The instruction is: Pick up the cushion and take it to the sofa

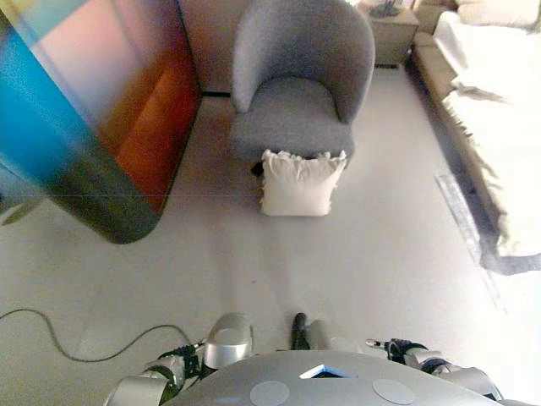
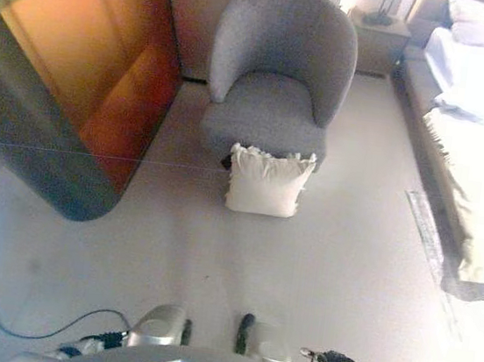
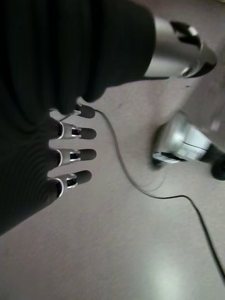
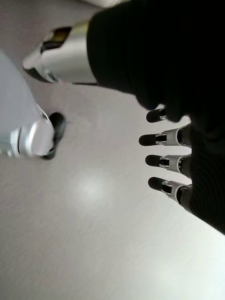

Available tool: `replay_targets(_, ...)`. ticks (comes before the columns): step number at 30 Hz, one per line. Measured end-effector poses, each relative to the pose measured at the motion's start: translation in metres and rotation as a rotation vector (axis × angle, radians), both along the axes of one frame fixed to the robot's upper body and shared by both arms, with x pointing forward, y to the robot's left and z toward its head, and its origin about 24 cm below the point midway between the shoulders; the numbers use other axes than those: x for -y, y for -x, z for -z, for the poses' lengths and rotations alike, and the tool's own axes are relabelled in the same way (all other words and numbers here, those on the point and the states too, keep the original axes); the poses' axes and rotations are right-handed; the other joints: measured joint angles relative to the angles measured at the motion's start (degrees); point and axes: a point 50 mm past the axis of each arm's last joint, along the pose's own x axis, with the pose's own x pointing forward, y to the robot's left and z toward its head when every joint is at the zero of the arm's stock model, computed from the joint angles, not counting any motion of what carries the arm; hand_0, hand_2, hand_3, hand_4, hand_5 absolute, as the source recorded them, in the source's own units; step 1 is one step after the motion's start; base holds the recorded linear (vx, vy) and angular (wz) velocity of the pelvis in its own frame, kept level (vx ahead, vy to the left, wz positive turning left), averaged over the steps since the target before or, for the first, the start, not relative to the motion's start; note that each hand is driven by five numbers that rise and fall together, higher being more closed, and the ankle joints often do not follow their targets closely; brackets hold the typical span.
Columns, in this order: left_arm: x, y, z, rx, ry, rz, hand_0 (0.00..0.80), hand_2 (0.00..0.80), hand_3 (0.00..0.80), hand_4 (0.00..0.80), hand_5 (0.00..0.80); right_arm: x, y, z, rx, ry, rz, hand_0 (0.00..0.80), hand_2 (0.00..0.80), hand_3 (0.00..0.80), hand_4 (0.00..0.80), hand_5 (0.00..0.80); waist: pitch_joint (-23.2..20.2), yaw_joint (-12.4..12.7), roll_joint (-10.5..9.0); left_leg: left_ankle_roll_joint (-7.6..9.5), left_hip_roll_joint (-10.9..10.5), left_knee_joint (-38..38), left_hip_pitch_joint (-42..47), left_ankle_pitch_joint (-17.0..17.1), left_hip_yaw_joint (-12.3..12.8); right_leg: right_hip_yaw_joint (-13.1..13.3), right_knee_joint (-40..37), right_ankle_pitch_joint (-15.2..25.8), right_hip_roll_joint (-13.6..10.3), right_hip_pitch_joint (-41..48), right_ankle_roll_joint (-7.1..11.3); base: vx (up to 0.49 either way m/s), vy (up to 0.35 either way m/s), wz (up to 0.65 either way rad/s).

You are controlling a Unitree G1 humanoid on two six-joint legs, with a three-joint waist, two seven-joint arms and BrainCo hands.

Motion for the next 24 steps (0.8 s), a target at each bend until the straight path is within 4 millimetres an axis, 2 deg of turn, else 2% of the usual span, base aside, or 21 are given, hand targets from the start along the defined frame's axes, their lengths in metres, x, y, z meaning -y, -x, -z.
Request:
replay_targets(1,-0.013,0.002,-0.003,0.005,-0.035,-0.007,0.000,0.000,0.000,0.000,0.000,-0.013,-0.002,0.003,0.007,-0.035,-0.001,0.000,0.000,0.000,0.000,0.000,1.07,-0.15,-2.25,0.31,-0.76,2.76,0.06,0.48,0.92,2.33,-2.80,-5.34,-1.27,3.63,-1.23,0.625,0.119,0.11)
replay_targets(2,-0.013,0.007,-0.003,-0.008,-0.026,-0.018,0.000,0.000,0.000,0.000,0.000,-0.019,0.003,0.005,-0.007,-0.051,0.010,0.000,0.000,0.000,0.000,0.000,1.38,-0.69,-2.47,-0.13,-0.39,7.52,-1.49,-0.32,0.75,2.97,-6.92,-3.74,-0.28,6.92,-1.99,0.654,0.132,0.26)
replay_targets(3,-0.009,0.012,-0.001,-0.017,-0.011,-0.021,0.000,0.000,0.000,0.000,0.000,-0.019,0.007,0.006,-0.026,-0.051,0.013,0.000,0.000,0.000,0.000,0.000,0.90,0.09,-2.93,-0.86,-1.04,5.83,-2.23,-0.44,1.01,4.96,-10.83,-2.18,-0.26,9.12,-2.47,0.651,0.146,0.10)
replay_targets(4,-0.002,0.013,0.001,-0.020,0.009,-0.017,0.000,0.000,0.000,0.000,0.000,-0.016,0.004,0.005,-0.020,-0.043,0.010,0.000,0.000,0.000,0.000,0.000,0.63,1.65,-3.14,-0.62,-1.27,-0.75,-2.53,-0.08,0.78,6.49,-13.35,-0.84,-0.70,10.38,-2.46,0.631,0.155,-0.25)
replay_targets(5,0.005,0.013,0.002,-0.021,0.028,-0.010,0.000,0.000,0.000,0.000,0.000,-0.011,0.002,0.003,-0.013,-0.030,0.009,0.000,0.000,0.000,0.000,0.000,0.99,2.32,-2.55,-0.50,-0.73,-7.48,-2.55,0.93,0.03,7.42,-14.90,-0.23,-0.57,11.39,-2.16,0.607,0.181,-0.31)
replay_targets(7,0.016,0.022,0.005,-0.044,0.059,-0.016,0.000,0.000,0.000,0.000,0.000,-0.003,0.001,0.001,-0.015,-0.006,0.008,0.000,0.000,0.000,0.000,0.000,0.98,3.92,-0.27,-1.71,1.57,-16.72,-2.78,4.34,-3.02,9.38,-16.25,-0.64,0.59,13.25,-1.78,0.617,0.232,-0.37)
replay_targets(8,0.017,0.028,0.006,-0.064,0.065,-0.022,0.000,0.000,0.000,0.000,0.000,0.000,0.000,0.000,-0.019,0.003,0.001,0.000,0.000,0.000,0.000,0.000,0.43,5.06,0.83,-2.58,3.16,-17.49,-3.73,5.13,-4.97,10.50,-16.21,-1.49,1.19,13.54,-1.75,0.654,0.294,-0.54)
replay_targets(10,0.015,0.033,0.005,-0.086,0.061,-0.030,0.000,0.000,0.000,0.000,0.000,0.000,0.000,0.000,-0.029,0.007,0.004,0.000,0.000,0.000,0.000,0.000,0.21,6.37,1.10,-2.55,5.14,-16.85,-5.11,5.17,-5.44,12.92,-14.02,-4.51,1.03,13.89,-1.83,0.668,0.352,-0.58)
replay_targets(12,0.016,0.035,0.005,-0.096,0.065,-0.032,0.000,0.000,0.000,0.000,0.000,0.001,0.005,0.000,-0.058,0.012,0.018,0.000,0.000,0.000,0.000,0.000,-0.02,6.29,0.95,-2.34,5.53,-14.96,-5.76,5.30,-5.57,14.55,-12.64,-8.18,-0.85,15.18,-0.40,0.660,0.406,-0.46)
replay_targets(13,0.016,0.037,0.005,-0.108,0.068,-0.035,0.000,0.000,0.000,0.000,0.000,0.002,0.012,0.001,-0.079,0.018,0.029,0.000,0.000,0.000,0.000,0.000,-0.58,6.41,0.49,-2.36,5.04,-14.41,-5.34,6.07,-5.18,15.05,-12.72,-10.13,-3.08,16.40,1.10,0.618,0.385,-0.38)
replay_targets(14,0.012,0.036,0.005,-0.106,0.063,-0.044,0.000,0.000,0.000,0.000,0.000,-0.003,0.017,0.003,-0.092,0.010,0.041,0.000,0.000,0.000,0.000,0.000,-1.13,6.34,-0.96,-3.13,2.70,-11.75,-5.14,10.21,-2.79,15.15,-13.17,-11.76,-6.77,17.67,2.27,0.658,0.399,-0.58)
replay_targets(15,0.009,0.035,0.004,-0.093,0.058,-0.063,0.000,0.000,0.000,0.000,0.000,-0.009,0.019,0.004,-0.098,-0.003,0.058,0.000,0.000,0.000,0.000,0.000,-0.84,6.67,-3.35,-2.19,-0.38,-7.90,-5.41,11.17,-1.11,15.09,-13.68,-11.81,-10.79,19.05,3.63,0.606,0.351,-0.72)
replay_targets(16,0.007,0.029,0.003,-0.065,0.056,-0.070,0.000,0.000,0.000,0.000,0.000,-0.014,0.018,0.006,-0.098,-0.015,0.058,0.000,0.000,0.000,0.000,0.000,-0.50,6.46,-4.04,-0.23,-1.66,-4.73,-5.35,10.72,-0.86,14.21,-12.18,-10.01,-12.34,19.19,6.66,0.647,0.364,-0.80)
replay_targets(17,0.003,0.024,0.002,-0.049,0.054,-0.072,0.000,0.000,0.000,0.000,0.000,-0.022,0.014,0.007,-0.086,-0.036,0.037,0.000,0.000,0.000,0.000,0.000,-0.65,6.26,-4.24,0.89,-2.12,-2.55,-5.03,7.96,-0.50,12.57,-9.32,-6.99,-13.44,18.71,8.37,0.548,0.290,-0.50)
replay_targets(19,-0.005,0.001,-0.001,0.028,0.038,-0.054,0.000,0.000,0.000,0.000,0.000,-0.033,0.014,0.010,-0.084,-0.056,-0.036,0.000,0.000,0.000,0.000,0.000,-1.35,5.92,-4.93,2.51,-3.33,-2.35,-3.21,5.36,-0.07,9.77,-2.43,-3.45,-14.62,17.29,11.00,0.500,0.271,-0.12)
replay_targets(20,-0.011,-0.012,-0.004,0.057,0.025,-0.029,0.000,0.000,0.000,0.000,0.000,-0.038,0.019,0.011,-0.094,-0.059,-0.065,0.000,0.000,0.000,0.000,0.000,-2.53,5.85,-5.98,3.07,-4.38,-2.59,-2.63,4.52,0.07,9.11,1.61,2.24,-15.04,15.17,10.58,0.457,0.228,0.21)
replay_targets(21,-0.014,-0.022,-0.006,0.074,0.015,0.002,0.000,0.000,0.000,0.000,0.000,-0.038,0.014,0.011,-0.066,-0.051,-0.077,0.000,0.000,0.000,0.000,0.000,-3.37,4.39,-5.42,3.84,-4.81,-3.98,-1.48,4.56,-0.85,7.79,5.32,8.03,-14.69,13.18,10.72,0.426,0.189,0.33)
replay_targets(22,-0.015,-0.024,-0.007,0.076,0.013,0.018,0.000,0.000,0.000,0.000,0.000,-0.035,0.013,0.010,-0.056,-0.044,-0.075,0.000,0.000,0.000,0.000,0.000,-4.33,3.15,-4.41,4.53,-4.39,-6.40,-0.14,4.91,-1.70,7.77,8.55,11.96,-13.94,11.33,11.15,0.449,0.153,0.47)
replay_targets(24,-0.021,-0.025,-0.009,0.073,-0.003,0.022,0.000,0.000,0.000,0.000,0.000,-0.035,-0.003,0.008,0.014,-0.034,-0.080,0.000,0.000,0.000,0.000,0.000,-5.43,1.62,-4.29,5.40,-4.87,-10.01,2.92,5.32,-2.15,6.48,11.32,8.41,-13.28,7.48,11.68,0.421,0.128,0.19)
